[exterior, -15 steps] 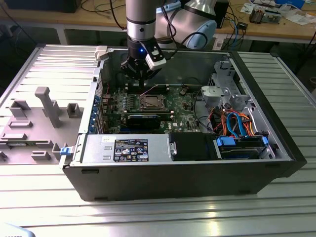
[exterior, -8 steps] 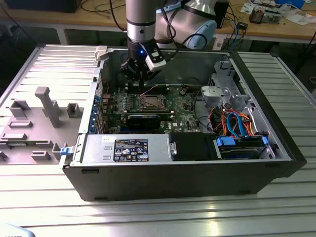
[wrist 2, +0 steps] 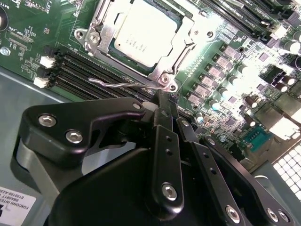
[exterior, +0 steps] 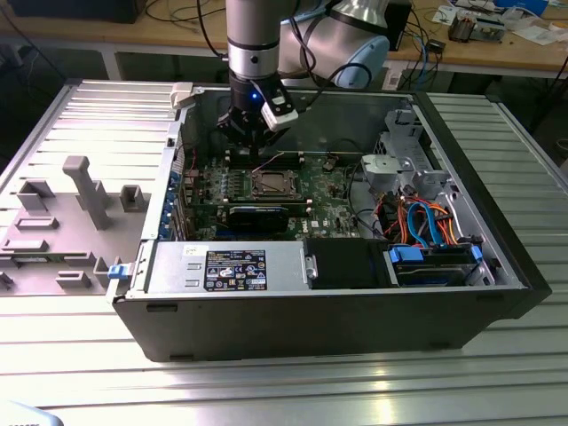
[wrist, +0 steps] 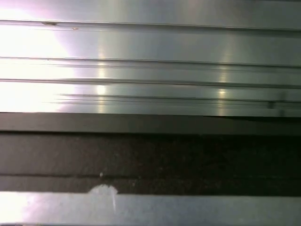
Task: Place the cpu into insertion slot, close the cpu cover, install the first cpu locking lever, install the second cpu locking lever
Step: 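Install the first cpu locking lever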
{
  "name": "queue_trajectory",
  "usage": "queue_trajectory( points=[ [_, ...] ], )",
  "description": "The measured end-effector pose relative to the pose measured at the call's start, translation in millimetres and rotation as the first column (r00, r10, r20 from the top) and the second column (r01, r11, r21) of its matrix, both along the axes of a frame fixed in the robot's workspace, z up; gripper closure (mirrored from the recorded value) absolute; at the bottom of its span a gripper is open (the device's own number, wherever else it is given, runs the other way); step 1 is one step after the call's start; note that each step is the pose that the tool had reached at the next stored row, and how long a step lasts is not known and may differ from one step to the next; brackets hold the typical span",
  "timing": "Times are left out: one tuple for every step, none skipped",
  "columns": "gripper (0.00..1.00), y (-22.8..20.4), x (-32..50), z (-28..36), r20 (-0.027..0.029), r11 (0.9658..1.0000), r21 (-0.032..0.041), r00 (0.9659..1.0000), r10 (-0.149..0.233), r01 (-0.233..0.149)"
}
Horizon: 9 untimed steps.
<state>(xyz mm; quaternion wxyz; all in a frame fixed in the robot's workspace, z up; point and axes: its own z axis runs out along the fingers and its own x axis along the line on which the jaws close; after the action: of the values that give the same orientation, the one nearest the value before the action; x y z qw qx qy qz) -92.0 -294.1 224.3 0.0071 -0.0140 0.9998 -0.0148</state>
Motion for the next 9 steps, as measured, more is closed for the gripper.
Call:
queue_trajectory(
  points=[
    [0.89, 0.9, 0.2, -0.6, 0.0001, 1.0000, 0.0002, 1.0000, 0.003, -0.003],
    [0.89, 1.4, 0.5, -0.9, 0.0000, 1.0000, 0.0001, 1.0000, 0.006, -0.006],
    [0.89, 2.2, 1.8, -1.7, 0.0000, 0.9999, 0.0001, 0.9999, 0.012, -0.012],
    [0.89, 2.5, 3.8, -2.9, 0.0002, 0.9999, -0.0001, 0.9999, 0.016, -0.016],
    [0.89, 2.6, 5.0, -3.5, 0.0001, 0.9998, -0.0005, 0.9998, 0.019, -0.019],
    [0.89, 2.7, 6.3, -4.2, 0.0000, 0.9998, -0.0007, 0.9998, 0.021, -0.021],
    [0.89, 2.9, 8.1, -5.1, 0.0001, 0.9996, -0.0008, 0.9996, 0.027, -0.027],
    [0.89, 3.1, 9.2, -5.5, 0.0000, 0.9995, -0.0008, 0.9995, 0.030, -0.030],
    [0.89, 3.2, 10.3, -6.0, 0.0000, 0.9994, -0.0008, 0.9994, 0.034, -0.034]
  ],
)
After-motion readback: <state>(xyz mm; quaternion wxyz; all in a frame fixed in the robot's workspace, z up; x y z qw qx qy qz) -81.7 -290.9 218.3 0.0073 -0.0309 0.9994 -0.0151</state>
